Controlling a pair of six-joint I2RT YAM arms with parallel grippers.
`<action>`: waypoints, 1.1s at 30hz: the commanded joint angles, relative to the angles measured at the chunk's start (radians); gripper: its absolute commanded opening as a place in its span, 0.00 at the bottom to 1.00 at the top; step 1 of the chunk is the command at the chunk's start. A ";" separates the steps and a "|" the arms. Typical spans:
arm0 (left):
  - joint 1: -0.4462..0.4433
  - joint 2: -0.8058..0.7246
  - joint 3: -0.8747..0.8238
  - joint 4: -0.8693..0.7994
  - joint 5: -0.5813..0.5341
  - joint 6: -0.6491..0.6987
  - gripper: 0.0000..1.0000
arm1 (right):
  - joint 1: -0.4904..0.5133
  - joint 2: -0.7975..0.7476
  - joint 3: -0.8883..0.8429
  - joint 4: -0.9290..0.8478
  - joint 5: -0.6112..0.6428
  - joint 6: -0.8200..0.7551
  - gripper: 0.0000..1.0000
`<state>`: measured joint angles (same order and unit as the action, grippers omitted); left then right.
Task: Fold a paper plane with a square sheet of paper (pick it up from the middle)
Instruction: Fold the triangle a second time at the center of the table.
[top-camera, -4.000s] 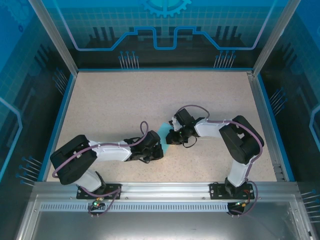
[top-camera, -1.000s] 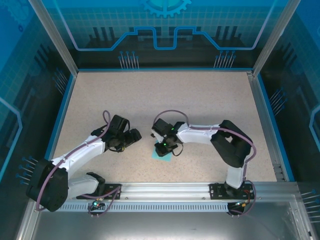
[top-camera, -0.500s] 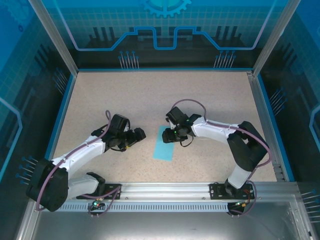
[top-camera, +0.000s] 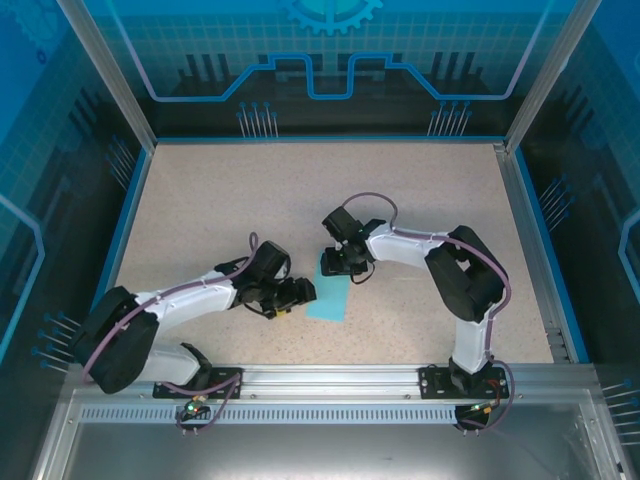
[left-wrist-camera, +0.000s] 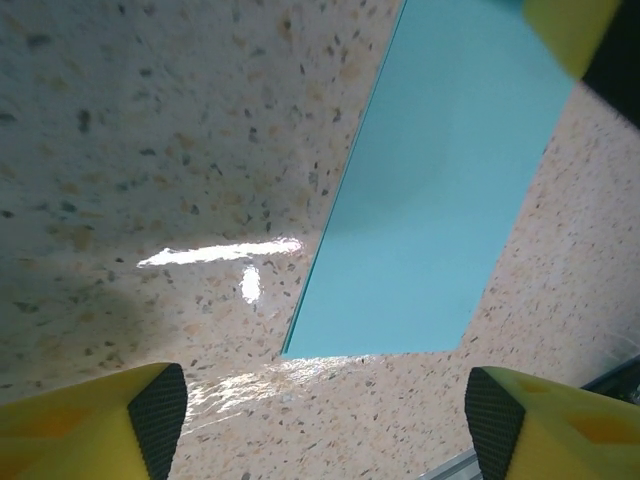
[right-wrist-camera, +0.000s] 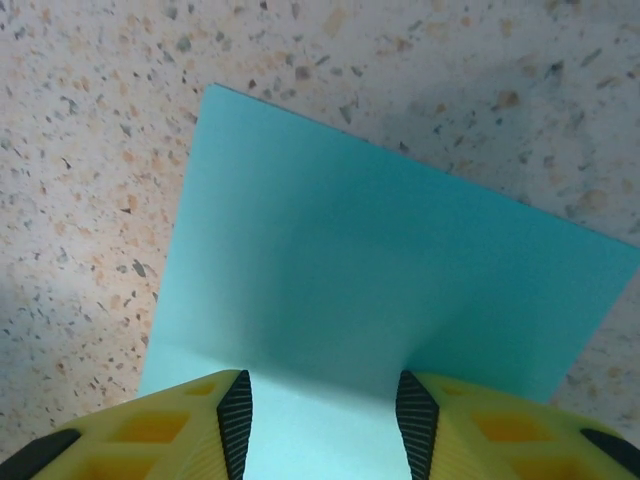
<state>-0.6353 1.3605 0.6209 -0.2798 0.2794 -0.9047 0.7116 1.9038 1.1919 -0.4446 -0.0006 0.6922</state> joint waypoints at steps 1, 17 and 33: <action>-0.016 0.027 0.036 0.034 0.039 -0.038 0.74 | -0.021 0.056 -0.013 -0.031 0.009 0.022 0.46; -0.058 0.117 0.082 0.049 0.047 -0.048 0.72 | -0.086 0.092 -0.113 0.040 -0.085 0.038 0.42; -0.073 0.157 0.116 0.003 0.016 -0.023 0.73 | -0.103 0.121 -0.120 0.055 -0.100 0.035 0.41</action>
<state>-0.6987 1.5063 0.7048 -0.2348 0.3145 -0.9405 0.6228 1.9041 1.1362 -0.3721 -0.1699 0.7235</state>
